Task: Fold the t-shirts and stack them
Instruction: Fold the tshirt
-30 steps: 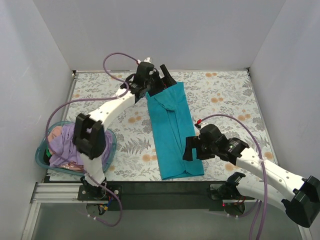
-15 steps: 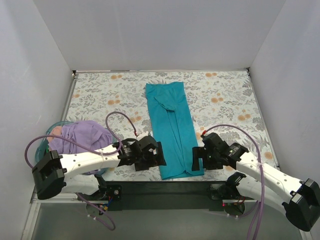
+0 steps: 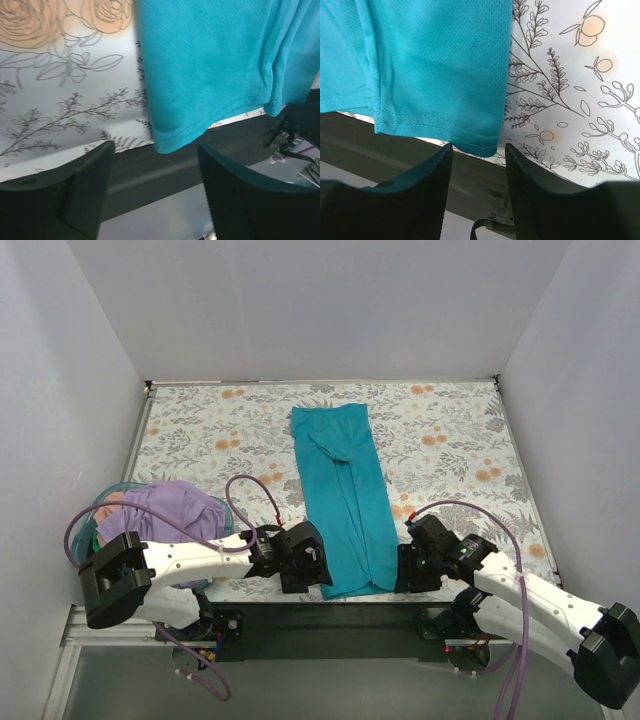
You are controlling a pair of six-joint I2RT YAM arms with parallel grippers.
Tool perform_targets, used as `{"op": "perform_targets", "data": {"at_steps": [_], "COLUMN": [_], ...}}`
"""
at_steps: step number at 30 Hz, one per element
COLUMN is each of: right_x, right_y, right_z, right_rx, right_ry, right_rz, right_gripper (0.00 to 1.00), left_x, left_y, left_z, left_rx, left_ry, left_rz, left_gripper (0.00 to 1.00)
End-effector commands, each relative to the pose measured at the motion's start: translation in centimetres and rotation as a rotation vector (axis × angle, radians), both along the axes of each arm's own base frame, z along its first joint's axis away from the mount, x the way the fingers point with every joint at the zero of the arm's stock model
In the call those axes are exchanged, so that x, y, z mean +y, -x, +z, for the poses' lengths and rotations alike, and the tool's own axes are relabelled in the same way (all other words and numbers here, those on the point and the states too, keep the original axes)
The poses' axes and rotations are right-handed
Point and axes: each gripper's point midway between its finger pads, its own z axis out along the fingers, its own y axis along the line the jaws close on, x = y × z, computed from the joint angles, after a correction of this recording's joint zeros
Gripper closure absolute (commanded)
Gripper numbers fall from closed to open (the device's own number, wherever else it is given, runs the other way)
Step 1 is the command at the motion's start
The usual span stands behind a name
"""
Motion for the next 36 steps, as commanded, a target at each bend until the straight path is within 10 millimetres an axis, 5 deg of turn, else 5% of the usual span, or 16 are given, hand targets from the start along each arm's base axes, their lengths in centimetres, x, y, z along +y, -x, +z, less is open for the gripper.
{"op": "perform_targets", "data": {"at_steps": [1, 10, 20, 23, 24, 29, 36], "right_x": [0.5, 1.2, 1.3, 1.4, 1.4, 2.3, 4.1], "right_y": [0.1, 0.2, 0.3, 0.0, -0.1, -2.2, -6.4], "right_z": [-0.5, -1.4, -1.2, -1.0, -0.9, 1.3, 5.6], "right_rx": [0.02, 0.041, 0.029, 0.017, 0.01, -0.074, -0.217], "right_ry": [-0.026, -0.047, -0.07, -0.073, -0.075, -0.094, -0.103], "right_rz": [-0.001, 0.016, 0.012, 0.009, 0.01, 0.003, -0.004], "right_gripper": [0.48, 0.64, 0.69, 0.77, 0.8, 0.94, 0.99], "left_x": [-1.6, -1.7, -1.2, -0.9, -1.1, -2.2, -2.9], "left_y": [0.9, 2.1, 1.3, 1.2, 1.0, 0.1, -3.8], "left_z": [0.6, -1.2, -3.4, -3.5, -3.3, -1.1, 2.7], "left_rx": [0.024, 0.083, 0.075, 0.071, 0.063, 0.0, -0.15], "left_ry": [0.075, 0.058, -0.024, -0.046, -0.043, 0.008, 0.033], "left_rz": [-0.043, -0.082, -0.032, -0.023, -0.024, -0.053, 0.001], "left_gripper": [0.37, 0.65, 0.72, 0.93, 1.0, 1.0, 1.0]}}
